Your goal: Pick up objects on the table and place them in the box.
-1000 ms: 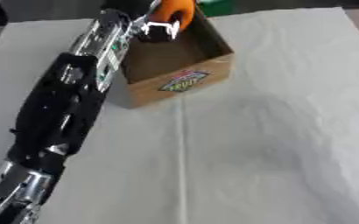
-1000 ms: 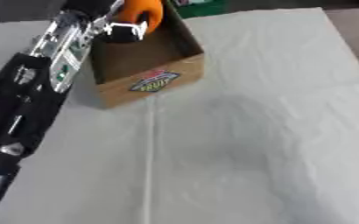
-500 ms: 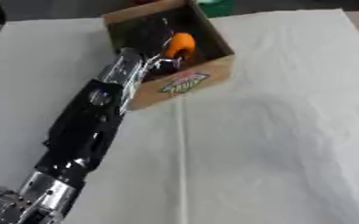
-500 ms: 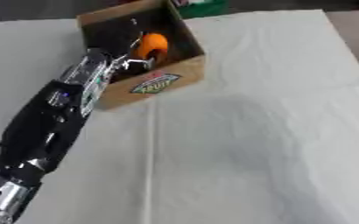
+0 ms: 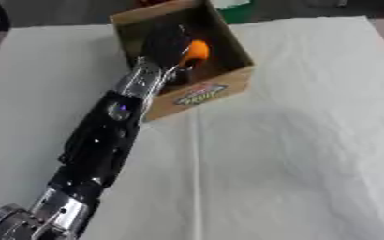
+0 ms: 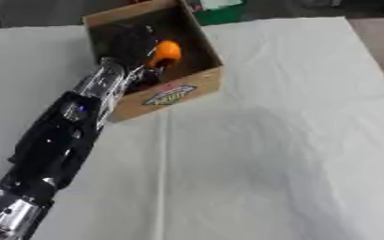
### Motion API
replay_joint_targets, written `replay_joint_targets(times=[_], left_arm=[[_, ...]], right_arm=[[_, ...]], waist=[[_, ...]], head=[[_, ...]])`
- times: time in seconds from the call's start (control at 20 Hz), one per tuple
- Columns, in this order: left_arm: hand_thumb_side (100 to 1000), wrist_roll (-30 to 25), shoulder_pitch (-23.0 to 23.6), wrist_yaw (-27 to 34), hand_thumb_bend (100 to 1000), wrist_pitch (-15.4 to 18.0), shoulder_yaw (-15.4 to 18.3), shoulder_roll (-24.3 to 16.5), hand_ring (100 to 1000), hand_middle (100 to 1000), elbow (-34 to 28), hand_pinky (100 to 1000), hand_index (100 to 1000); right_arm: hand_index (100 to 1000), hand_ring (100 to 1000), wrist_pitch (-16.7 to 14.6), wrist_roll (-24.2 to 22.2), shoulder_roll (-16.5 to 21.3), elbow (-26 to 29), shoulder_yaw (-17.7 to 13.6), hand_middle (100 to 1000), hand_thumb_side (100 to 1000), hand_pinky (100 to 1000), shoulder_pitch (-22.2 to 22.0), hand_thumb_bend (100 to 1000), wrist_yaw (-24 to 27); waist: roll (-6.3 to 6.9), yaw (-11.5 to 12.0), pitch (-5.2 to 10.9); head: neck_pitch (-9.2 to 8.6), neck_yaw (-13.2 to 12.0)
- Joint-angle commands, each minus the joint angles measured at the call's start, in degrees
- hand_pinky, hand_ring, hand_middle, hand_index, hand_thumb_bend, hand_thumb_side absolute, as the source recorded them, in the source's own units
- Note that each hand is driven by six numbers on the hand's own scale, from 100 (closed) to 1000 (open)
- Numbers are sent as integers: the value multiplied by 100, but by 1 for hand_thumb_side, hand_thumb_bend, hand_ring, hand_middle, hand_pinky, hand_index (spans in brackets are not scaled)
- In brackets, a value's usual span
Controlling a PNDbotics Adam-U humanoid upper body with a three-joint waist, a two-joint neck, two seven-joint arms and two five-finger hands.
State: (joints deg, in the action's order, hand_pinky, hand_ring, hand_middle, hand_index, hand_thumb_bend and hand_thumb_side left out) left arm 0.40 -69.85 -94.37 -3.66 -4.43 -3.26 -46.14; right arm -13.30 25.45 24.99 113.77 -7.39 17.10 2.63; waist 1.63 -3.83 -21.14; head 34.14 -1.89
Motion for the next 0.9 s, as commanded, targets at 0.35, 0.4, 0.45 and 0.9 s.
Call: replay_joint_targets(times=[0.35,0.4,0.45,0.9], left_arm=[[942,149,-32,-247,1000,-636,121,-146,808,897,-258,543,971],[965,108,-40,-175,1000,-674,159,-197,809,898,-338,546,975],[982,78,-43,-87,1000,-714,189,-247,804,893,-428,548,974],[1000,629,51,1509,832,-1029,322,-648,767,847,-1673,561,956]], right_arm=[[821,817,22,-8,77,82,-43,710,1000,809,-23,100,-10],[821,816,22,-4,80,82,-47,710,1000,809,-27,100,-9],[821,816,21,1,83,82,-51,710,1000,809,-31,100,-8],[822,815,12,44,115,82,-86,710,1000,808,-81,100,-19]], waist=[[-8,-23,111],[-5,-21,119],[-2,-18,126],[-11,82,196]], head=[[-16,39],[-15,61],[-14,83],[52,249]])
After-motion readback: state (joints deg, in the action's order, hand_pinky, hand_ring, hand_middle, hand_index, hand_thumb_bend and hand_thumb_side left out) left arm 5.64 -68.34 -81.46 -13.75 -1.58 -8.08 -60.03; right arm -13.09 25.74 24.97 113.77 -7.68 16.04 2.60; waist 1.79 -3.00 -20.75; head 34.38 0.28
